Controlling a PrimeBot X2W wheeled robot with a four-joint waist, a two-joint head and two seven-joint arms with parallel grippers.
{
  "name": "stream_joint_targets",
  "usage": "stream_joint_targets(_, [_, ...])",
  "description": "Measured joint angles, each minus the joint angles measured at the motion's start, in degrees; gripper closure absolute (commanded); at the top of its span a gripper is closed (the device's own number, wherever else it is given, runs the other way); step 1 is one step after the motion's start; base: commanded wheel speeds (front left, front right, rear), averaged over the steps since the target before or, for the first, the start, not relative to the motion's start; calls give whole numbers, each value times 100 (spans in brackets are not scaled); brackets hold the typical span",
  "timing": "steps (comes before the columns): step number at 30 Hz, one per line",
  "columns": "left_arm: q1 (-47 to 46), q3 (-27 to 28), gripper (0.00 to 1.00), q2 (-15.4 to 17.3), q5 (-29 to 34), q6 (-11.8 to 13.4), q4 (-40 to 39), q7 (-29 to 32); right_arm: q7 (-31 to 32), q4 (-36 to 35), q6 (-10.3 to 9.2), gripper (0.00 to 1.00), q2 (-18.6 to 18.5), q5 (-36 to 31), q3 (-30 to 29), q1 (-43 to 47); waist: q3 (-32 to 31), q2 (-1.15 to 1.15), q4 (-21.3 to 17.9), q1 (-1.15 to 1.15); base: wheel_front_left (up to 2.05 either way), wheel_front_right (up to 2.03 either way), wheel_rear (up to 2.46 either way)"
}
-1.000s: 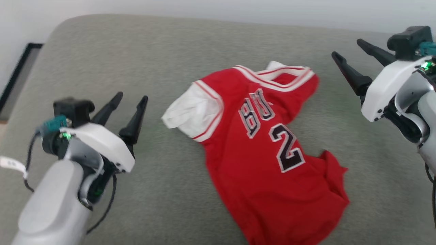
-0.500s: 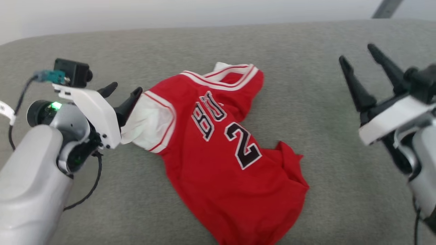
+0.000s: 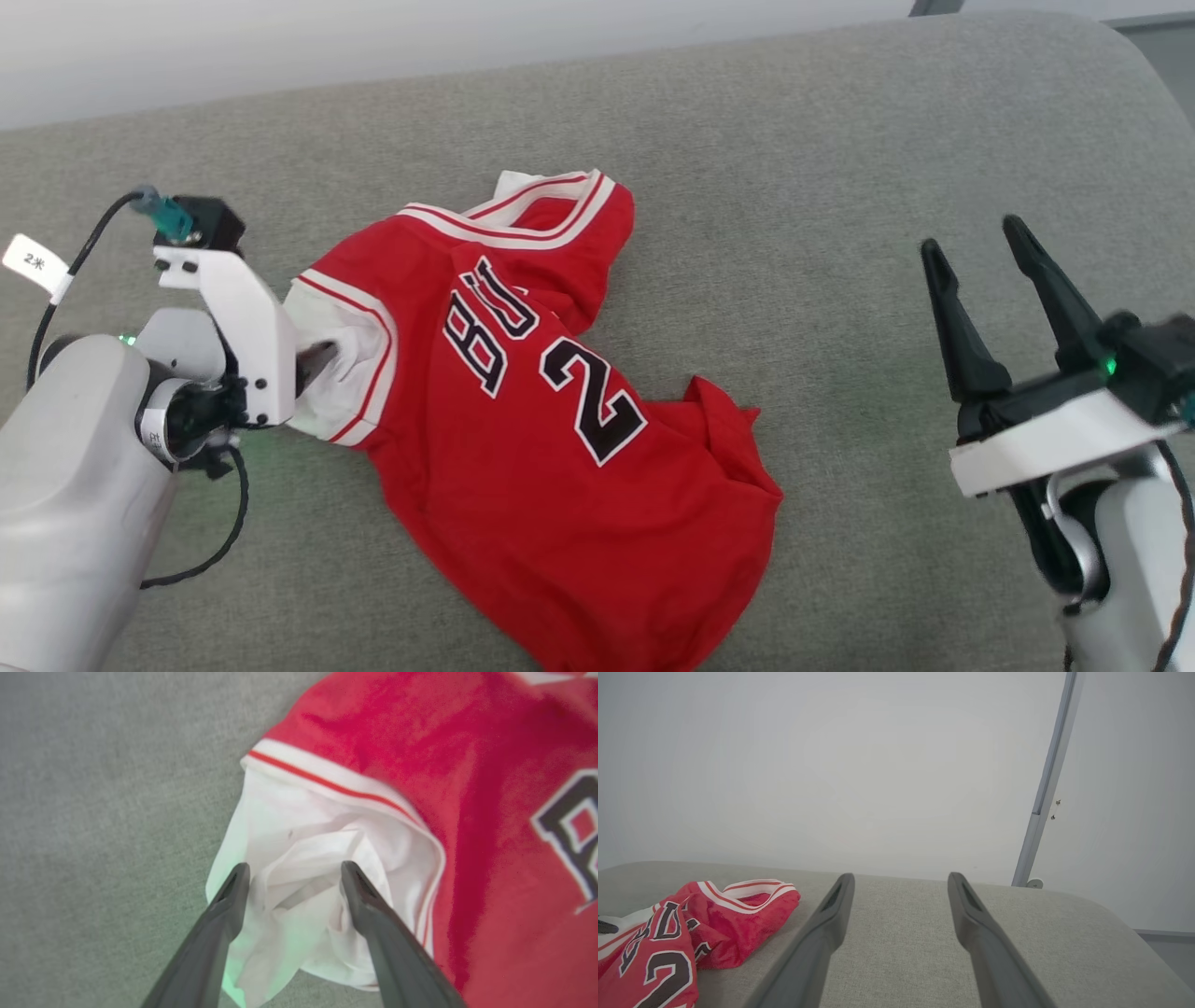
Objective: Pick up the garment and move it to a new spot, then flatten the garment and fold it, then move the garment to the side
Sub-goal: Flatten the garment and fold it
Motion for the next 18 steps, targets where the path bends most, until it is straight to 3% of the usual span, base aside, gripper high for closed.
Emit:
stream_joint_targets(7, [-21, -76, 0, -135, -34, 274, 566, 393, 204, -463, 0, 0, 334, -52, -276, 467, 38, 0, -110, 0, 0, 0, 0])
stream_joint_targets(8, [-27, -79, 27, -148, -54, 264, 623, 400, 244, -511, -1, 0, 359, -42, -297, 508, 42, 0, -122, 0, 0, 0, 0])
stream_joint_targets(9, [-35, -70, 100, -158, -62, 227, 658, 398, 268, -537, -1, 0, 381, -34, -315, 549, 43, 0, -130, 0, 0, 0, 0])
stream_joint_targets(18, [-21, 42, 100, -111, -196, 234, 972, 86, 371, -738, -1, 0, 506, -18, -514, 794, -46, 0, -75, 0, 0, 0, 0])
